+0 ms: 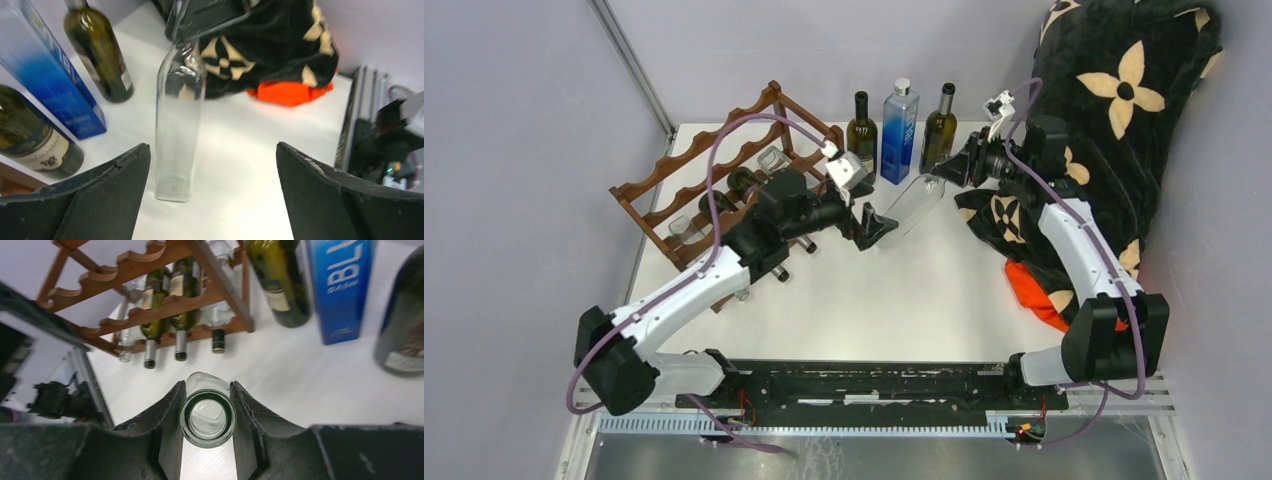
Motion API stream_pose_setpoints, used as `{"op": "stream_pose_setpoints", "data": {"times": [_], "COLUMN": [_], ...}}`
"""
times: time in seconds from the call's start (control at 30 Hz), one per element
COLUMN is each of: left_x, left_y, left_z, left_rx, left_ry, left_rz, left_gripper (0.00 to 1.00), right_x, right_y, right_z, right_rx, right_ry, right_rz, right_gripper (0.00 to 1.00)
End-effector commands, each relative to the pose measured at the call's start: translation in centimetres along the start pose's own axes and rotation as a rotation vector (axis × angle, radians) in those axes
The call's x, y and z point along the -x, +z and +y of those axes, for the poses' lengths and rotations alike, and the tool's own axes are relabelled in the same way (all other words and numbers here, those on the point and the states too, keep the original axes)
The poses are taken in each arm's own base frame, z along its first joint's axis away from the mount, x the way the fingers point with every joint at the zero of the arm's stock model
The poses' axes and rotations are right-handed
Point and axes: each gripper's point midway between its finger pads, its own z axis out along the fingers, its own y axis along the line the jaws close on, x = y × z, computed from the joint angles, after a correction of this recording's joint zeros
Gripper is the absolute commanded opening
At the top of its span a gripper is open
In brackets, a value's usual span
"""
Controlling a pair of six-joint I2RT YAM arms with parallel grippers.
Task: Put the wine bottle on the wine rack
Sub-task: Pick up the wine bottle from the center of the board.
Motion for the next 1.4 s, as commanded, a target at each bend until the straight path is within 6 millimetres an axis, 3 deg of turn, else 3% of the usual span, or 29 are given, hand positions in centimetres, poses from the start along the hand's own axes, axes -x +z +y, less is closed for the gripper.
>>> {"op": "stream_pose_setpoints", "data": {"times": [0.0, 0.27, 0.43, 0.9, 1.07, 1.13, 1.2, 1.23, 1.3, 1.37], "left_x": [-1.8, -5.8, -7.5, -12.6, -14.2, -14.4, -14.2, -14.2, -14.1, -13.7], "left_y": [2.2, 4.4, 5.4, 6.5, 6.4, 6.4, 6.6, 6.7, 7.0, 6.9], "left_z": [0.8, 0.3, -0.7, -2.6, -2.2, -1.8, -1.6, -1.7, -2.0, -2.0], "left_rx": [-0.021, -0.107, -0.162, -0.19, -0.15, -0.129, -0.123, -0.134, -0.165, -0.171], "left_ry": [0.169, 0.199, 0.181, 0.086, 0.078, 0.084, 0.092, 0.096, 0.104, 0.114], "left_rz": [-0.023, -0.058, -0.036, 0.045, 0.079, 0.085, 0.095, 0.114, 0.153, 0.161], "left_gripper": [1.0, 1.0, 1.0, 1.0, 0.95, 0.9, 0.76, 0.6, 0.09, 0.02], "right_x": [1.2, -2.6, -3.7, -4.0, -3.8, -4.0, -4.2, -4.3, -4.8, -5.4], "right_y": [-1.1, -2.2, -2.7, -2.9, -2.9, -2.9, -2.9, -2.9, -2.8, -2.7], "right_z": [4.3, 5.9, 6.7, 7.3, 7.3, 7.3, 7.2, 7.2, 7.0, 6.7], "right_rx": [0.168, 0.219, 0.256, 0.283, 0.286, 0.284, 0.283, 0.283, 0.279, 0.268], "right_ry": [0.064, 0.15, 0.155, 0.198, 0.2, 0.204, 0.21, 0.208, 0.21, 0.195], "right_rz": [-0.115, -0.112, -0.111, -0.14, -0.145, -0.144, -0.141, -0.139, -0.129, -0.105], "right_gripper": [0.0, 0.0, 0.0, 0.0, 0.0, 0.0, 0.0, 0.0, 0.0, 0.01]}}
